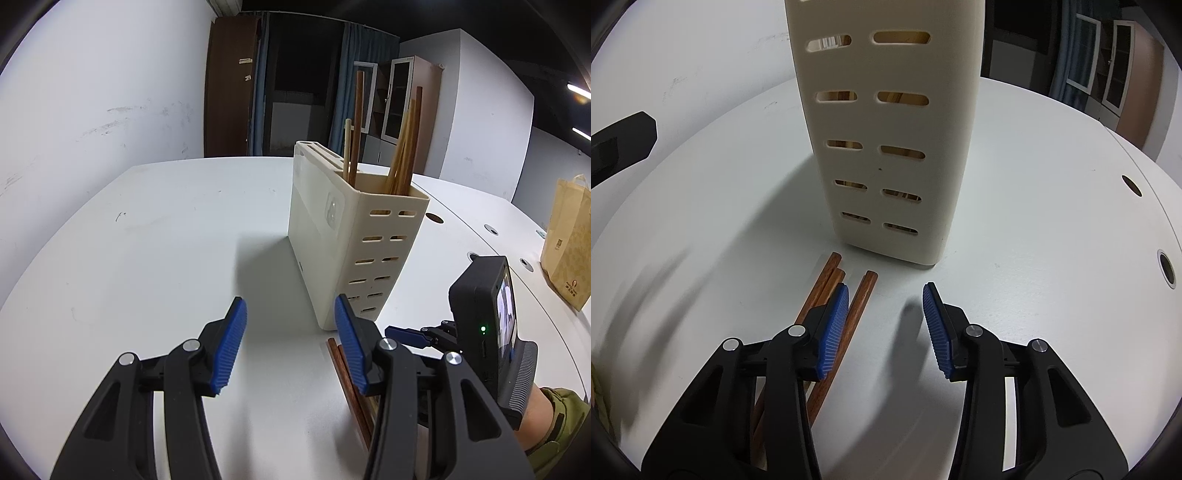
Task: Organize utensils
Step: 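Close the right tool on a brown chopstick while the left tool grasps another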
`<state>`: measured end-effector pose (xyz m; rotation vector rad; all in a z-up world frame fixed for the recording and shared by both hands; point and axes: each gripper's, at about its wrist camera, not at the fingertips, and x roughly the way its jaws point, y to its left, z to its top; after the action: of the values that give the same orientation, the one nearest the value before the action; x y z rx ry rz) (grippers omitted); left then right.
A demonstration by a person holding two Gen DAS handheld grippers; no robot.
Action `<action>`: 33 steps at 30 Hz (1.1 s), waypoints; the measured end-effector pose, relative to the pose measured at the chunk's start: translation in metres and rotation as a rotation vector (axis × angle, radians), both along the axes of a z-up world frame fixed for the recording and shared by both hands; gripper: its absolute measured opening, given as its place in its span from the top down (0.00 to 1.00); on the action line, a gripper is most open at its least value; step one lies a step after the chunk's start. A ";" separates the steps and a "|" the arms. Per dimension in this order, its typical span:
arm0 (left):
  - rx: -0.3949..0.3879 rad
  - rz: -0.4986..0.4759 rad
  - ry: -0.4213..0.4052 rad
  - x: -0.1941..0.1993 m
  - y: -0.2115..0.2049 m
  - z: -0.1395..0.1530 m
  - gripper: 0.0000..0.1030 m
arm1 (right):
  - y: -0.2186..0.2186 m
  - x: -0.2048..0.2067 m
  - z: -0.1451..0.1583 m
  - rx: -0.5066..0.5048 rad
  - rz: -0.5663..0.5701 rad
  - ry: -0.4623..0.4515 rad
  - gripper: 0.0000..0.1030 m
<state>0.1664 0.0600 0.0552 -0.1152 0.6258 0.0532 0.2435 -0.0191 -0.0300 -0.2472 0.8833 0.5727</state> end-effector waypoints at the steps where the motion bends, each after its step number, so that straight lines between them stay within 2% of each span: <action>1: 0.000 -0.001 0.002 0.000 0.000 0.000 0.53 | 0.000 0.000 -0.001 0.001 0.002 0.007 0.61; 8: 0.001 -0.012 0.038 0.006 -0.003 -0.008 0.53 | 0.002 0.001 -0.008 -0.018 0.003 0.018 0.63; 14: 0.000 -0.024 0.103 0.016 -0.005 -0.022 0.53 | -0.005 0.001 -0.007 -0.021 -0.003 0.023 0.78; 19: -0.007 -0.048 0.176 0.026 -0.009 -0.042 0.53 | -0.007 -0.001 -0.006 -0.025 0.000 0.029 0.84; 27: 0.039 -0.082 0.253 0.036 -0.028 -0.069 0.53 | -0.013 0.006 -0.001 -0.011 -0.002 0.049 0.90; 33: 0.046 -0.095 0.286 0.040 -0.033 -0.082 0.53 | -0.013 0.010 0.002 -0.012 -0.011 0.051 0.93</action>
<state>0.2066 0.0266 -0.0263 -0.0336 0.9146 -0.0081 0.2535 -0.0325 -0.0278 -0.2400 0.9368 0.5659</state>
